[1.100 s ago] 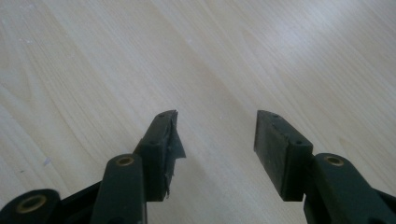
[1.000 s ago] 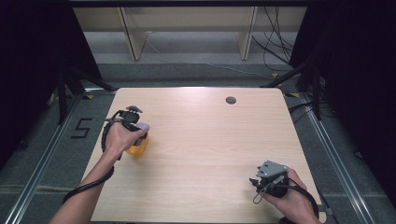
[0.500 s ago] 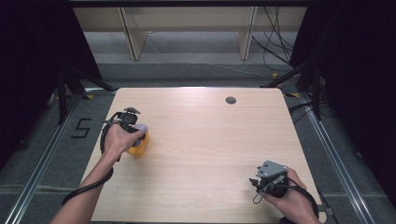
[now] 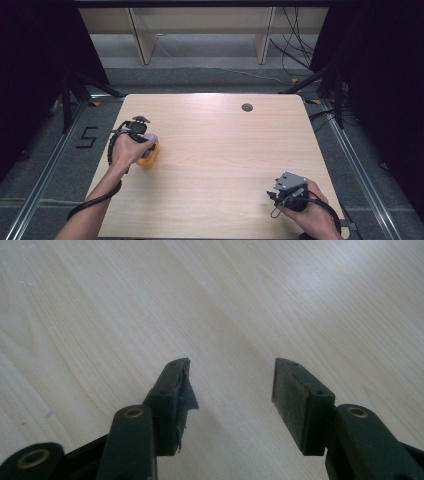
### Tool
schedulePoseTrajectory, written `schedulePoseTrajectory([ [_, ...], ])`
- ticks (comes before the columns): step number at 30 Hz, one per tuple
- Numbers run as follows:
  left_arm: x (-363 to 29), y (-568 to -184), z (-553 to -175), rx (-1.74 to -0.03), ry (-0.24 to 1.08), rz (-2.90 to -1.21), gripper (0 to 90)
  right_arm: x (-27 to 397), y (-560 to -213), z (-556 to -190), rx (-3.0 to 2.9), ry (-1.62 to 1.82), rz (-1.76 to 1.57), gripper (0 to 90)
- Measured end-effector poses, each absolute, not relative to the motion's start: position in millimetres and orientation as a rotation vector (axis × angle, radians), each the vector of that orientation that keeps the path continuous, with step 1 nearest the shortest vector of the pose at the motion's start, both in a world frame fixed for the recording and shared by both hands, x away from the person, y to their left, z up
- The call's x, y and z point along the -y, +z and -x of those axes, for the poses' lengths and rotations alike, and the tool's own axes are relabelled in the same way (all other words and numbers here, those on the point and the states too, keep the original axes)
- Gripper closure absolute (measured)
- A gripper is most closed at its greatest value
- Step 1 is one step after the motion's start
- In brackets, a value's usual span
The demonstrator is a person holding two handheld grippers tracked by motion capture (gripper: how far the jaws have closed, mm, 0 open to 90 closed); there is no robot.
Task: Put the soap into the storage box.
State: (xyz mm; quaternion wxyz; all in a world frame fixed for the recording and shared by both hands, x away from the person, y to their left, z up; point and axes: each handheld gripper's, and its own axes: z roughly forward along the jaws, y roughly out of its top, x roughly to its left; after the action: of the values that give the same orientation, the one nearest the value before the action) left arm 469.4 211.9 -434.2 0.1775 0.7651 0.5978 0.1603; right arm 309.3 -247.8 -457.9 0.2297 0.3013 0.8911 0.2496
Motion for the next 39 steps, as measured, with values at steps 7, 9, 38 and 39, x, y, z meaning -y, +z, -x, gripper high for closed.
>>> schedulePoseTrajectory([
  [7,-212.2,-438.1,-469.9,-1.700,0.456,-2.165,48.2,248.0,-458.0,-309.5,-2.454,0.688,-0.830,49.8],
  [9,-211.9,-438.2,-469.9,-1.704,0.454,-2.164,48.2,247.8,-458.2,-309.3,-2.454,0.690,-0.834,49.8],
  [38,-216.4,-445.3,-473.8,-1.713,0.418,-2.200,48.1,247.8,-458.4,-309.8,-2.463,0.683,-0.816,49.6],
  [39,-216.4,-445.3,-473.8,-1.713,0.418,-2.200,48.1,247.9,-458.4,-309.8,-2.463,0.683,-0.815,49.6],
])
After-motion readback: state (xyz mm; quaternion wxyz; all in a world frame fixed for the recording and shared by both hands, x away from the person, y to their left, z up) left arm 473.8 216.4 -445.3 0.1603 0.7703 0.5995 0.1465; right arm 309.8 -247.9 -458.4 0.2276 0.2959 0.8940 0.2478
